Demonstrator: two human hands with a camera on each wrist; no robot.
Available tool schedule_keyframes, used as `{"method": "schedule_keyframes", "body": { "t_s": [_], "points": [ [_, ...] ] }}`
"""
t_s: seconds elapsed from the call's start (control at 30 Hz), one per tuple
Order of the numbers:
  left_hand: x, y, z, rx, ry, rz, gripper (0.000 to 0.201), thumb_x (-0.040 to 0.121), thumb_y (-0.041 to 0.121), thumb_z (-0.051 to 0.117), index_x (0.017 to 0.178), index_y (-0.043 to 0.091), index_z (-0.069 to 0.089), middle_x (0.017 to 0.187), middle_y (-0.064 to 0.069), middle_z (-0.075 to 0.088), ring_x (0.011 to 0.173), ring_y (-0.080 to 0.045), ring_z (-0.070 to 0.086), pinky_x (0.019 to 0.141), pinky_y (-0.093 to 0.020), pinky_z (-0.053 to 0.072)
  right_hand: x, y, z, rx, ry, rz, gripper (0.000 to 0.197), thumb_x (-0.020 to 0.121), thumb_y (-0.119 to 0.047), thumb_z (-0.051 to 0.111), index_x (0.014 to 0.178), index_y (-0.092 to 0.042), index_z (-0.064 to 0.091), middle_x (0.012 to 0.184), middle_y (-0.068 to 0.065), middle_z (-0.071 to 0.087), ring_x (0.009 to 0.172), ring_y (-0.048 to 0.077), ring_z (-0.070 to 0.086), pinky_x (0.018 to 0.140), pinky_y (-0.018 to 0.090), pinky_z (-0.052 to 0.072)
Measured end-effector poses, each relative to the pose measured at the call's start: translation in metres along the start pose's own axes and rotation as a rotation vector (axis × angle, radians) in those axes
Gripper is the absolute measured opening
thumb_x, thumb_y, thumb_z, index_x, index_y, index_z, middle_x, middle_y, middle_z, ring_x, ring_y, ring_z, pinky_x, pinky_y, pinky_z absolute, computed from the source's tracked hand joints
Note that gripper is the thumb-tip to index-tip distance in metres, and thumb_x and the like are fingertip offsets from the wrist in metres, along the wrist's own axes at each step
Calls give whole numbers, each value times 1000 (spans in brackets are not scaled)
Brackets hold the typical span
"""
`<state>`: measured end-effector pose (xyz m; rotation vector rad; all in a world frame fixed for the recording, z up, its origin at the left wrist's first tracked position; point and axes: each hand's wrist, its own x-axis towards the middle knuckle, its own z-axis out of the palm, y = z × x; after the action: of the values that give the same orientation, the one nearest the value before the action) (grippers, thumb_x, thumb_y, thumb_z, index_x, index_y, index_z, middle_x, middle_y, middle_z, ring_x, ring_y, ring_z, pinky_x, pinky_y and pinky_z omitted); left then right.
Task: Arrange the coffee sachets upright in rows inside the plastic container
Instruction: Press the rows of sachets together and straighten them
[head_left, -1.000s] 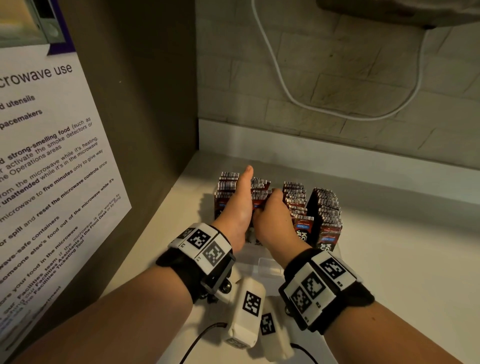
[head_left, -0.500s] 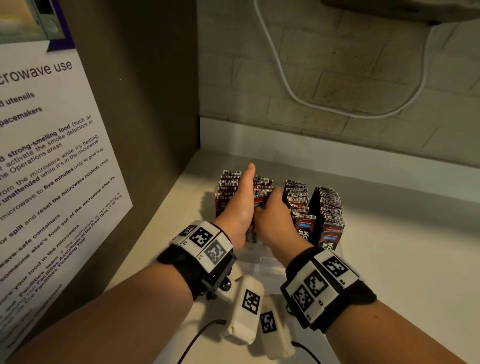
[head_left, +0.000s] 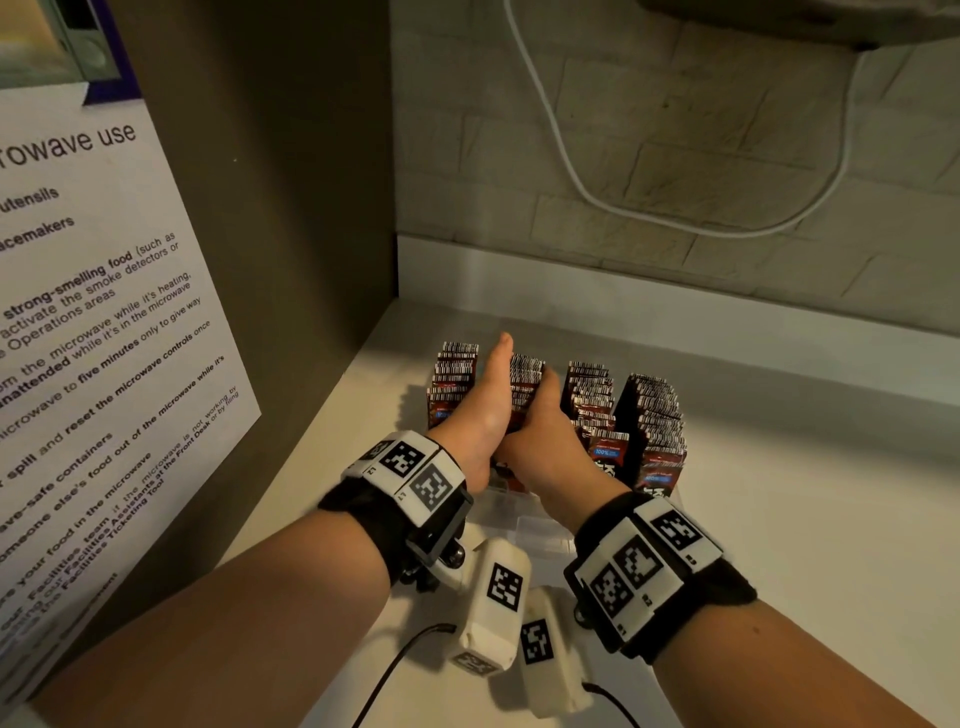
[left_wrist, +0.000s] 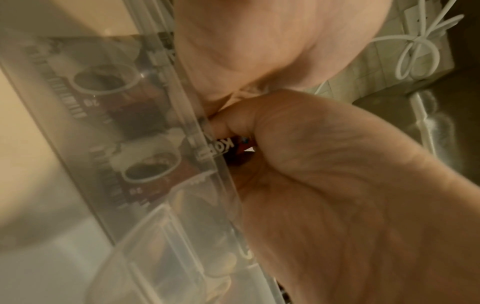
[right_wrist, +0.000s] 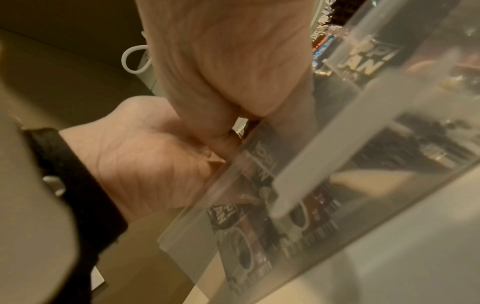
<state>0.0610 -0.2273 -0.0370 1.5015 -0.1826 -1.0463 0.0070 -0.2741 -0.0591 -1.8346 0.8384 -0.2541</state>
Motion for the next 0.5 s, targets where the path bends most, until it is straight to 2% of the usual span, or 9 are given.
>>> {"method": "schedule_keyframes", "body": {
  "t_s": [0.07, 0.17, 0.37, 0.5],
  "points": [
    [1, -1, -1, -16, 12, -10, 76, 88, 74, 30, 146, 26, 37, 149, -6, 42, 130, -25, 44, 95, -38, 37, 1, -1, -1, 4, -16, -2, 104, 84, 1, 59, 149, -25, -17, 138, 9, 48, 118, 25, 54, 98, 46, 48],
    [0, 0, -1, -24, 19, -16, 77, 88, 74, 30, 148, 27, 34, 152, -6, 37, 134, -25, 40, 100, -39, 36, 1, -2, -3, 1, -37, -7, 106, 83, 2, 59, 149, -26, -19, 143, 10, 44, 123, 25, 51, 101, 45, 46],
    [3, -3, -1, -47, 6, -14, 87, 82, 81, 32, 148, 25, 36, 149, -12, 42, 132, -27, 44, 110, -47, 35, -1, -2, -4, 30, -34, 10, 107, 82, 5, 59, 149, -29, -18, 142, 12, 45, 120, 27, 53, 99, 45, 48],
    [-4, 1, -1, -49, 8, 44, 81, 87, 75, 28, 153, 28, 22, 159, -2, 23, 144, -21, 27, 112, -41, 25, -2, -2, -4, -1, 3, -6, 106, 81, 5, 57, 149, -29, -16, 144, 15, 42, 118, 27, 53, 96, 45, 50]
  ]
}}
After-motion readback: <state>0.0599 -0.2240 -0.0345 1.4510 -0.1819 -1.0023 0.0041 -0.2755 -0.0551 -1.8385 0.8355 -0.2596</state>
